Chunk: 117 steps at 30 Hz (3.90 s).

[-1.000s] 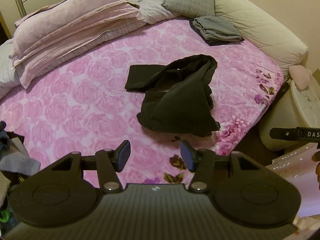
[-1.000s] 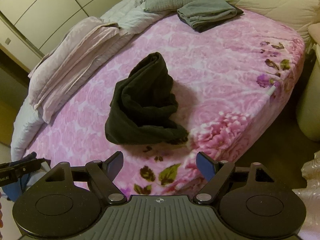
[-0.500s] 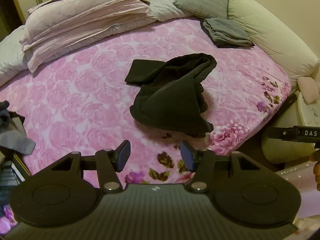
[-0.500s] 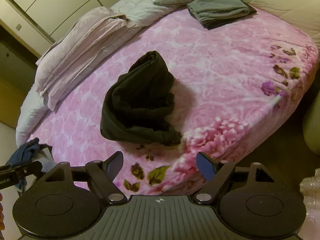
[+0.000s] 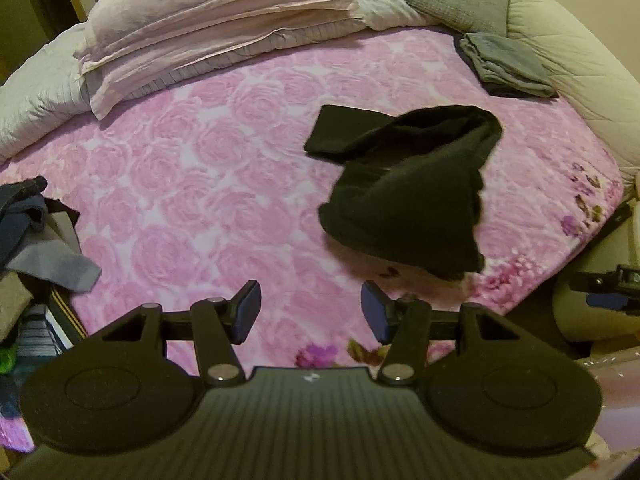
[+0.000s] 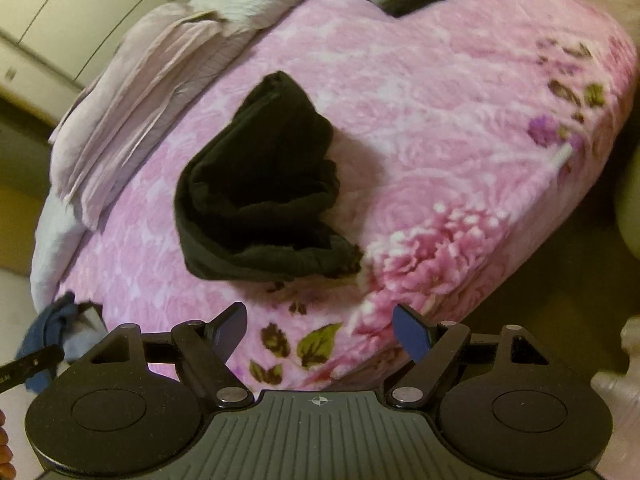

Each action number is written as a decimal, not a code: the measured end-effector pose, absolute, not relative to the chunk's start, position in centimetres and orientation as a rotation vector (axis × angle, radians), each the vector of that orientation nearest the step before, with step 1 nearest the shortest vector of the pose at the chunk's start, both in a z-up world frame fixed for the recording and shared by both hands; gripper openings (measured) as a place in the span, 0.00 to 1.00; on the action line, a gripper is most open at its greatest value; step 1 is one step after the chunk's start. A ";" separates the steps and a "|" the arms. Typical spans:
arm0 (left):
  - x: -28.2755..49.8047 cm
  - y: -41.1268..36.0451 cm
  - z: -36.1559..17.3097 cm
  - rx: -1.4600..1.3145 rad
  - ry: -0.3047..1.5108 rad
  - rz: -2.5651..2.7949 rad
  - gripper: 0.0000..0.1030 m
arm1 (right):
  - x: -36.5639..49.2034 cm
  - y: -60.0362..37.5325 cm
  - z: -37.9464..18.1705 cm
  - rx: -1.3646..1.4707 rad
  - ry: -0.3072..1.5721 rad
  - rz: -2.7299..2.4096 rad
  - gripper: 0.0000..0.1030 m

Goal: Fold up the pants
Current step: 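Move both grippers toward the crumpled dark trousers, then grasp the trouser waistband with the right gripper while the left gripper grasps a leg, then lay the trousers flat on the bed and open both grippers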

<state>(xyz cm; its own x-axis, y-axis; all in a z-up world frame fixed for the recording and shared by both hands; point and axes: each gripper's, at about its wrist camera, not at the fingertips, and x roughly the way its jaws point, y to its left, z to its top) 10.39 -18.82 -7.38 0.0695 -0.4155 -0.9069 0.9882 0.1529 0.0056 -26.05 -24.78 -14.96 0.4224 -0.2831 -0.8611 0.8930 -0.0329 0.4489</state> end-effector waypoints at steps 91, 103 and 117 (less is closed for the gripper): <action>25.7 -25.0 -14.7 0.612 0.926 -0.878 0.56 | -37.1 -49.3 -19.4 1.528 0.355 -1.331 0.29; 21.6 -18.7 -20.9 0.278 1.153 -0.648 0.55 | -39.7 -51.5 -25.6 1.500 0.577 -1.273 0.34; 27.8 -19.6 -28.0 0.054 1.231 -0.606 0.55 | -38.5 -50.4 -28.9 1.471 0.550 -1.330 0.36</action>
<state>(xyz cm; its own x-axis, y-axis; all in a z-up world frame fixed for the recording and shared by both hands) 27.80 -19.62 -27.98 0.1974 -0.4040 -0.8932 0.4612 0.8423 -0.2790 -38.52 -50.37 -28.85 0.2819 -0.2904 -0.9144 0.8517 -0.3632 0.3779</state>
